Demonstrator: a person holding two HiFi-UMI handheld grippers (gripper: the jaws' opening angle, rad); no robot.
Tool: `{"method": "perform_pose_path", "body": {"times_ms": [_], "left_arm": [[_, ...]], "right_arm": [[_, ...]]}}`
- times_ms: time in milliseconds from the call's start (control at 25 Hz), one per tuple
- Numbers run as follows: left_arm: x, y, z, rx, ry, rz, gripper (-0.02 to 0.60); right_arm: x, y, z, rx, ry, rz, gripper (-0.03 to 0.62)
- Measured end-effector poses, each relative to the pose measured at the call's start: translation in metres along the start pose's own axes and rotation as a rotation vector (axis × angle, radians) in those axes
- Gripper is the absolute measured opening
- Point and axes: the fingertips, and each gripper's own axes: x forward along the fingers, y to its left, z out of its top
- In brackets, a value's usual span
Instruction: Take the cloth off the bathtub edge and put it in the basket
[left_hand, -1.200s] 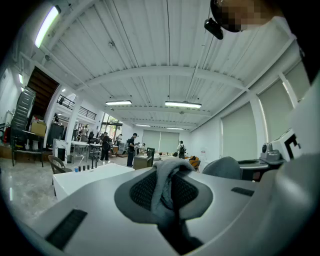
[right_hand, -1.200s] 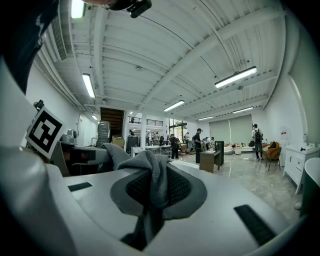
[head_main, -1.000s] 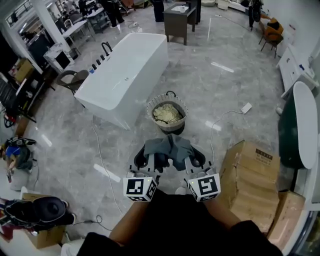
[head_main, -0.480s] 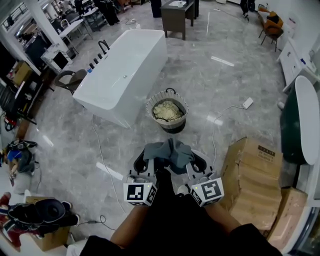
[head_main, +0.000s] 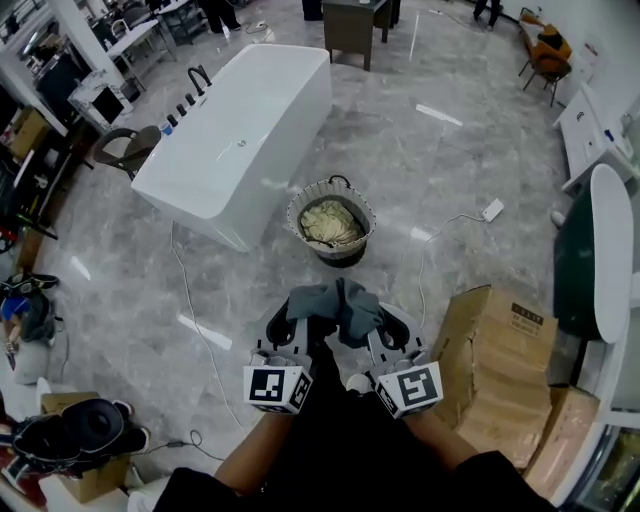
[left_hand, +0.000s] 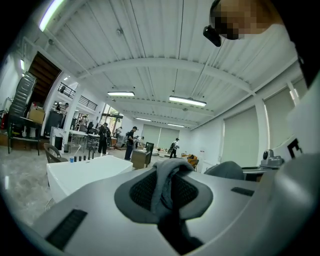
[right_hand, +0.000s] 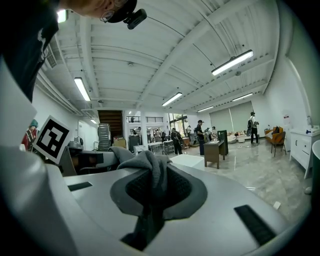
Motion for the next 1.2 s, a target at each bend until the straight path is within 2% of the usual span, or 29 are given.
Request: {"method": "perform_pose_path", "body": {"times_ms": [160,400,720,1000,1200], "left_arm": [[0.033,0.030,0.014,-0.001,-0.011,-0.013,0.053],[0.076,0.084,0.055,-0.060,-0.038,-0.037,0.053],[0.131,0.145,0.116,0.002,-0.114,-0.061,0.054],[0.166,0.197,0.147,-0.021,-0.165,-0.075,0.053],[0.185,0.216,0.157,-0.037,-0.189,-0.101,0.054]], "right_arm": [[0.042,-0.006,0.012,0.002,-0.008,-0.020,0.050],[0.109,-0.011,0.041,-0.034,-0.012,-0.040,0.050],[0.177,-0.030,0.081,-0.064,-0.061,-0.096,0.049],[0.234,-0.035,0.109,-0.084,-0.086,-0.137,0.050],[0.267,-0.033,0.125,-0.123,-0.092,-0.147,0.050]]}}
